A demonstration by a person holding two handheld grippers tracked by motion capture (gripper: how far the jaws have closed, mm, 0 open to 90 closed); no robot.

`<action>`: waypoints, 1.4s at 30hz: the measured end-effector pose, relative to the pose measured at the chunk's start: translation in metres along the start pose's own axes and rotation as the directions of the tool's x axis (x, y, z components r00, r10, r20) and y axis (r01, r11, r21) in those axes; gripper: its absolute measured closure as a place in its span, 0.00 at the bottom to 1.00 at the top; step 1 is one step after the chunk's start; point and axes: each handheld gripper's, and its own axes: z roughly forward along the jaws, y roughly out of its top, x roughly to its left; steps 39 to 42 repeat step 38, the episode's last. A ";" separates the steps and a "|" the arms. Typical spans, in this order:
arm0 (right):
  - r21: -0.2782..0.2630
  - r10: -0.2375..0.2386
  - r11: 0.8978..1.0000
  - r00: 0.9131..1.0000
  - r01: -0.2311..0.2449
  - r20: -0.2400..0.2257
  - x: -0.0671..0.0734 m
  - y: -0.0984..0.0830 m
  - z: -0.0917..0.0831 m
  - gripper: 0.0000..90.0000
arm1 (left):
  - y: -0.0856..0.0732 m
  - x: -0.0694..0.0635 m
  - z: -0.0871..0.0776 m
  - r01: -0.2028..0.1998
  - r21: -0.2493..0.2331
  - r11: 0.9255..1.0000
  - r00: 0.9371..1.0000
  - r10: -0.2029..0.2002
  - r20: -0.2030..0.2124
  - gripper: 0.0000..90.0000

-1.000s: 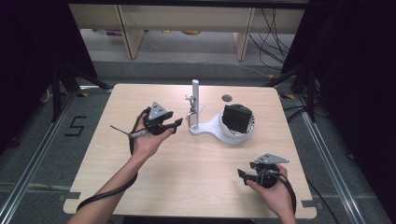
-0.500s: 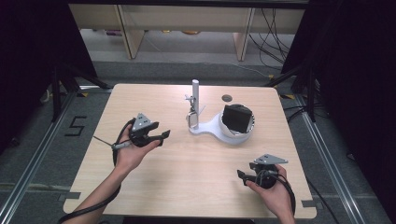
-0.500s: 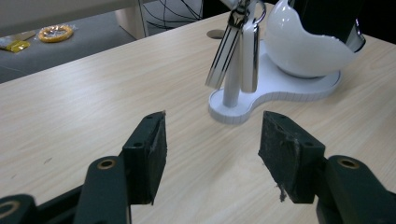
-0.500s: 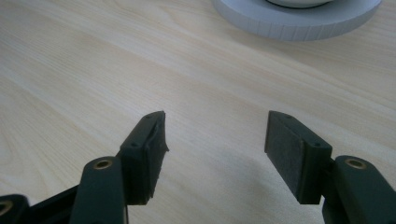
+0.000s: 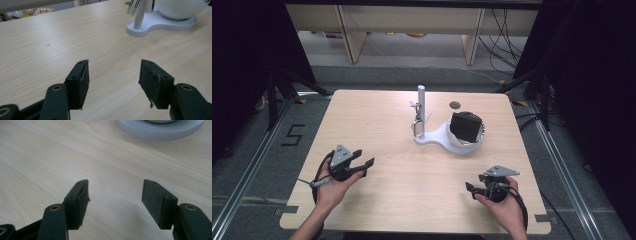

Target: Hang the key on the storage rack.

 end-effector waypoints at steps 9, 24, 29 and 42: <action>-0.012 -0.014 1.000 1.000 0.014 -0.005 0.000 -0.001 0.003 0.44 | -0.032 0.002 -0.013 0.018 -0.068 0.998 1.000 -0.019 -0.013 0.45; -0.022 -0.014 1.000 1.000 0.013 -0.015 0.000 -0.003 0.001 0.43 | -0.043 0.004 -0.016 0.028 -0.075 0.997 0.999 -0.030 -0.021 0.44; -0.037 -0.018 0.999 0.999 0.017 -0.037 -0.003 -0.003 0.001 0.43 | -0.042 0.004 -0.014 0.034 -0.074 0.997 0.999 -0.036 -0.019 0.44; -0.038 -0.010 0.999 1.000 0.010 -0.001 -0.003 -0.003 -0.002 0.43 | -0.042 0.003 -0.014 0.027 -0.065 0.998 0.999 -0.028 -0.026 0.45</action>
